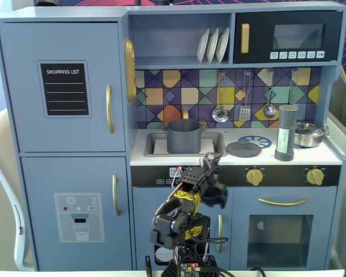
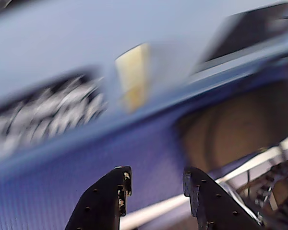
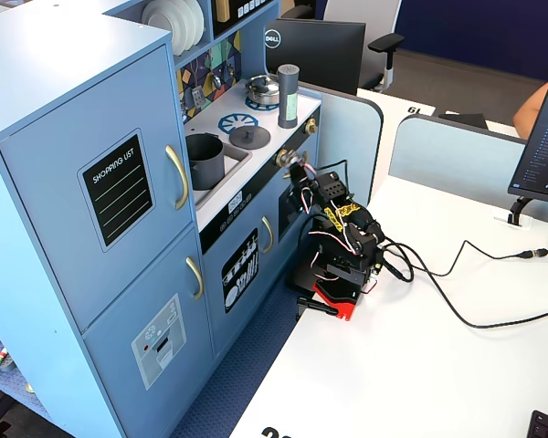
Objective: Put salt in the gray recipient
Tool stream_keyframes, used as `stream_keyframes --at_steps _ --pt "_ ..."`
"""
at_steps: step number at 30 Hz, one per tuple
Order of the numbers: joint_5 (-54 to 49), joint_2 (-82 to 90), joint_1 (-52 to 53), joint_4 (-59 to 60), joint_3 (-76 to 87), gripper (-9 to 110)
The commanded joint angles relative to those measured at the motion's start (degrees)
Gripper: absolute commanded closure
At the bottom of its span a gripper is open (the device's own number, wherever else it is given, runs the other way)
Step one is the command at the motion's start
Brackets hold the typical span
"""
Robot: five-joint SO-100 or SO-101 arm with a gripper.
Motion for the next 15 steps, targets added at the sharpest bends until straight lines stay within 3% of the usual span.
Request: stream_keyframes --at_steps 1,12,15 --pt "2.46 0.0 8.35 -2.37 -8.17 97" --pt "-8.61 -4.39 15.82 -25.49 -16.08 101" --pt "-4.13 -7.38 16.44 -33.49 -16.79 101"
